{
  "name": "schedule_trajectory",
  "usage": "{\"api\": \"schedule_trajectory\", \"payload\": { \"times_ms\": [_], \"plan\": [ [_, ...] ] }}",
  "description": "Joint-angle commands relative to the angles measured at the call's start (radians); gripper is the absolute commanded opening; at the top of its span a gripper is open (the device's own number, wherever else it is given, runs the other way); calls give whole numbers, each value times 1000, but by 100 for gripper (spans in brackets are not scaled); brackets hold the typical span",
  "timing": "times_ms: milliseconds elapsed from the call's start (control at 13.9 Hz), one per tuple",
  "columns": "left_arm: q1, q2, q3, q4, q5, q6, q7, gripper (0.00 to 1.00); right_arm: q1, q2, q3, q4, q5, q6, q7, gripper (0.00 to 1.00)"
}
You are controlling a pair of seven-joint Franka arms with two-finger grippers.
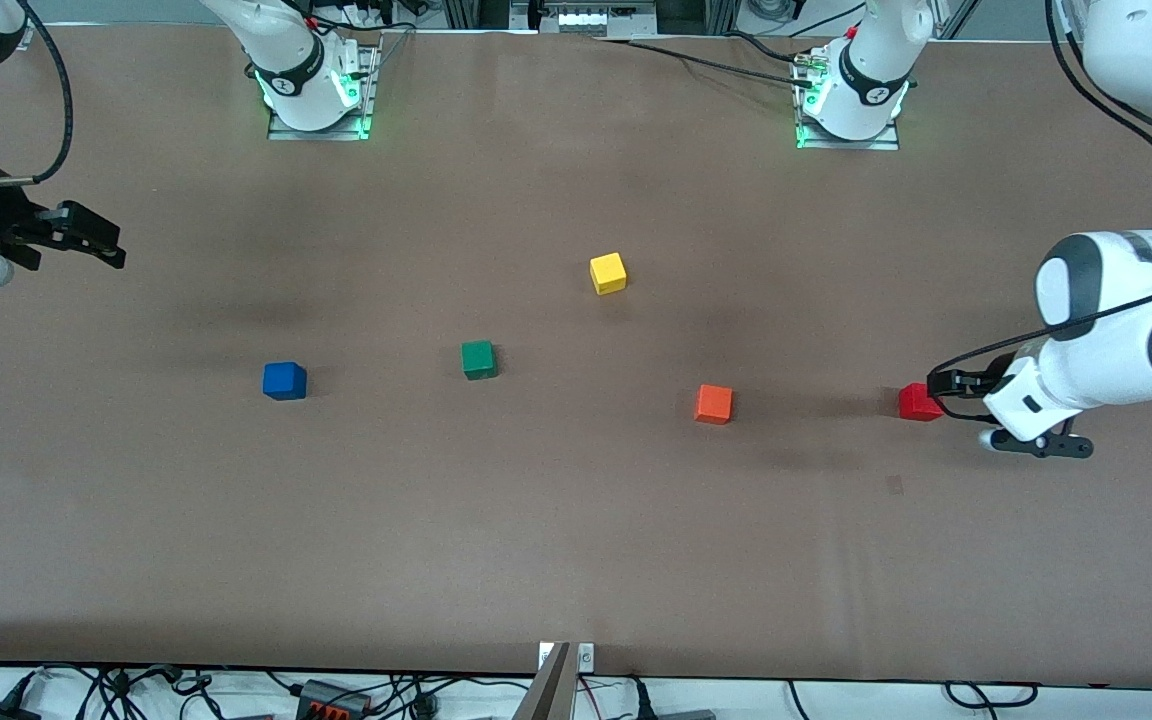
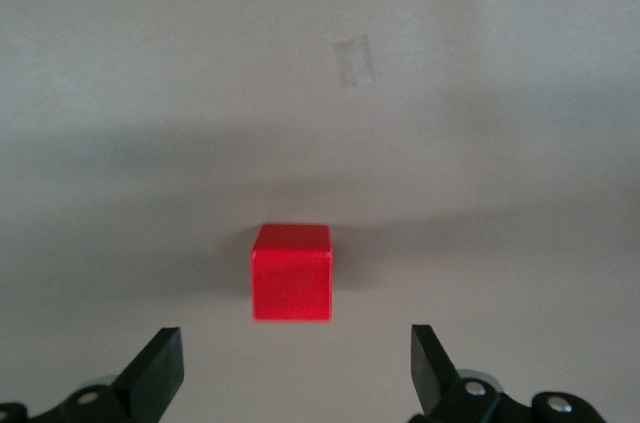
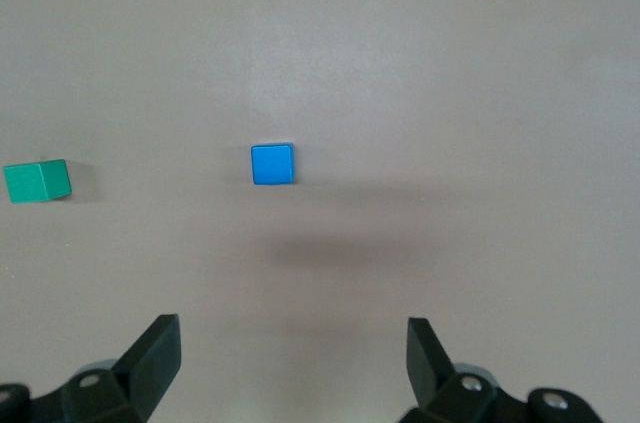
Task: Pass red block to right arm, stack on blue
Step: 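Close the left gripper on the red cube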
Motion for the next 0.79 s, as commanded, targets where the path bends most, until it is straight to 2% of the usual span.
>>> {"api": "schedule_trajectory", "payload": {
  "times_ms": [0,430,717],
  "plan": [
    [3,-6,-3,-111,25,163,24,100,1,8,-1,4,6,-13,-7,100],
    [20,60,-2,-111,25,212,88,100,14,8,-1,1,7,-31,1,100],
    [29,81,-2,-157,29,319,101,100,17,8,-1,1,7,-37,-2,100]
  ]
}}
